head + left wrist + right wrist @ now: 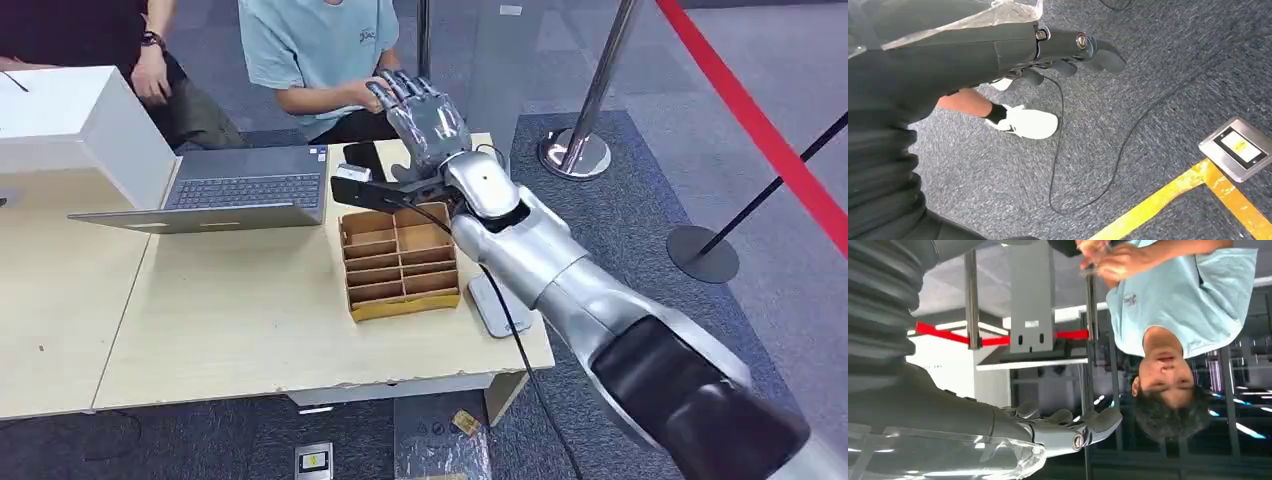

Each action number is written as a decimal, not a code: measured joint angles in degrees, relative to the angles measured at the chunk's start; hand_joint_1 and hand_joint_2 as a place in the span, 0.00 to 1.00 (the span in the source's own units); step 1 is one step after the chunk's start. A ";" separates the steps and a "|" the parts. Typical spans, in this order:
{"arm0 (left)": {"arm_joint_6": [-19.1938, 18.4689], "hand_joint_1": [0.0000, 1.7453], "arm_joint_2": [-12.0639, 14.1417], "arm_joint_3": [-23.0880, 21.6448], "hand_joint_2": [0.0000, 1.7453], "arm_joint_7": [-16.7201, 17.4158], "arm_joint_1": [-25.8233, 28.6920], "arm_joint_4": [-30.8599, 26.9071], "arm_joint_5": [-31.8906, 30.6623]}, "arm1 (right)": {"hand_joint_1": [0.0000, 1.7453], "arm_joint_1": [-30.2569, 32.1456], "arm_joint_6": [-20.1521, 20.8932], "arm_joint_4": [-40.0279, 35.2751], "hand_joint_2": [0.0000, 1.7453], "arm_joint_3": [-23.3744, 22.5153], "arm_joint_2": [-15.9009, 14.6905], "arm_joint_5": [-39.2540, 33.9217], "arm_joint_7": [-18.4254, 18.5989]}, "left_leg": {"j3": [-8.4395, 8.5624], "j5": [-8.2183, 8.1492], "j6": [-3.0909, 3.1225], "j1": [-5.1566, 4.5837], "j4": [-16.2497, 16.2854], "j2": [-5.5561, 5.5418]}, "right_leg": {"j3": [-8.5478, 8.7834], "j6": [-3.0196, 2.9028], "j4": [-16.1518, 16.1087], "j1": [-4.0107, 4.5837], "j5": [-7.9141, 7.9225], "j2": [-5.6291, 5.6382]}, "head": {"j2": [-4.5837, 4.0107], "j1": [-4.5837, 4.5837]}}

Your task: Pass the card to the sensor for recognition and then transmit it.

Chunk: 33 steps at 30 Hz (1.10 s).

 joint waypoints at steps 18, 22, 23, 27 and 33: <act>1.77 0.00 0.04 1.25 1.00 -1.95 2.94 0.02 2.36 | 0.00 11.47 10.98 -21.85 1.00 -7.11 -20.60 6.38 15.52 | 0.10 -0.05 0.05 -0.02 0.14 -0.04 | 0.16 0.01 -0.14 -0.02 0.01 -0.01 | 0.00 0.00; 2.47 0.00 0.04 1.77 1.00 -2.97 3.67 0.04 3.28 | 0.00 18.57 11.74 -31.31 1.00 -13.28 -28.60 6.74 18.24 | 0.18 -0.09 0.10 -0.01 0.19 -0.06 | 0.23 0.02 -0.20 -0.03 0.00 -0.02 | 0.00 0.00; 2.77 0.00 0.02 1.92 1.00 -3.26 3.91 0.04 3.54 | 0.00 21.11 12.44 -34.48 1.00 -15.55 -30.83 8.02 18.89 | 0.17 -0.11 0.12 -0.01 0.18 -0.06 | 0.30 0.07 -0.21 -0.03 -0.03 -0.04 | 0.00 0.00; 3.10 0.00 -0.02 2.58 1.00 -3.91 4.49 0.07 4.33 | 0.00 31.10 13.53 -43.59 1.00 -24.29 -38.11 9.51 19.65 | 0.18 -0.17 0.15 -0.02 0.16 -0.06 | 0.32 0.07 -0.23 -0.03 -0.04 -0.03 | 0.00 0.02; 3.54 0.00 -0.04 3.21 1.00 -3.65 4.83 0.09 5.74 | 0.00 47.83 10.82 -55.57 1.00 -39.81 -43.79 9.46 16.76 | 0.21 -0.18 0.15 -0.01 0.11 -0.08 | 0.27 0.07 -0.23 -0.04 -0.05 -0.03 | 0.00 0.00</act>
